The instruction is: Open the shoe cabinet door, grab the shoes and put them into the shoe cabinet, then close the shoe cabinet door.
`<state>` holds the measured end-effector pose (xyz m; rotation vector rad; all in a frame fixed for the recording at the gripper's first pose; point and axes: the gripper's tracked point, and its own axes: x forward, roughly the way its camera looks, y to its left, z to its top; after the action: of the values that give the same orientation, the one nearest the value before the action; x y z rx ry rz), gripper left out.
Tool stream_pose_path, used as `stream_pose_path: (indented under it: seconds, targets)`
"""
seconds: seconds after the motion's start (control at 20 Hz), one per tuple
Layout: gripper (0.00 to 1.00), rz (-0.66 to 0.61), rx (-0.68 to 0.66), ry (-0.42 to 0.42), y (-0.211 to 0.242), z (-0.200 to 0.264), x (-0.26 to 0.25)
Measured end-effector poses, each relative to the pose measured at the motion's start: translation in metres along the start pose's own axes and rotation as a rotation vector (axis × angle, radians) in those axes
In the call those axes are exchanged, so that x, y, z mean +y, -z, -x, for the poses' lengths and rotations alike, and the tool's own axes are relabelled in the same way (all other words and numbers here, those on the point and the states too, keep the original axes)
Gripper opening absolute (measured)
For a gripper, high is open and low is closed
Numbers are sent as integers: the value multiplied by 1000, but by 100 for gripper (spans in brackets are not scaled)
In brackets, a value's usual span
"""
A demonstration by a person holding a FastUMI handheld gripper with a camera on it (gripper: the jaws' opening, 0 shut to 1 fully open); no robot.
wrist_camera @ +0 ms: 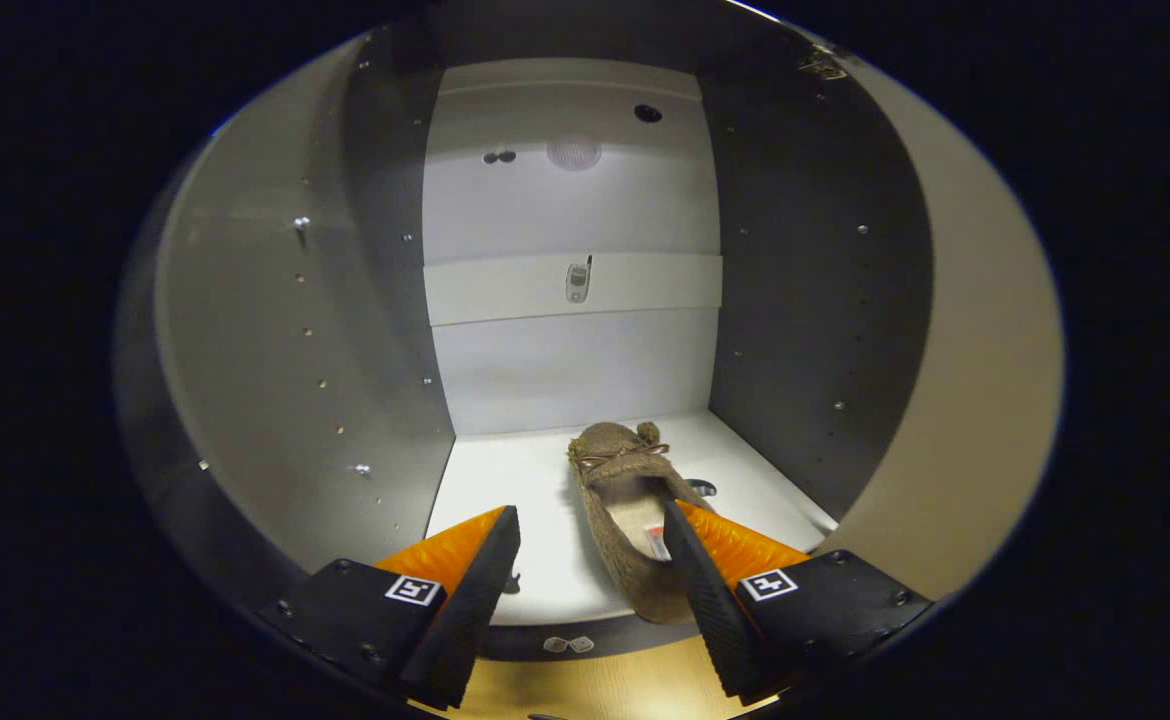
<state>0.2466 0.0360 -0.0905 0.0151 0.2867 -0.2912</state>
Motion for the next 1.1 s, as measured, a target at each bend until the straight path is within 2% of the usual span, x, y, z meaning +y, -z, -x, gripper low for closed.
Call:
stream_pose_path:
  seconds: [0.25,0.6,0.8,1.1]
  targets:
    - [95,-12,-58,-17,-1,74,-22]
    - [98,-32,-108,-99,3,188,-62]
    - [98,15,-126,-96,15,243,-104]
    - [98,-6,-146,-118,25,312,-169]
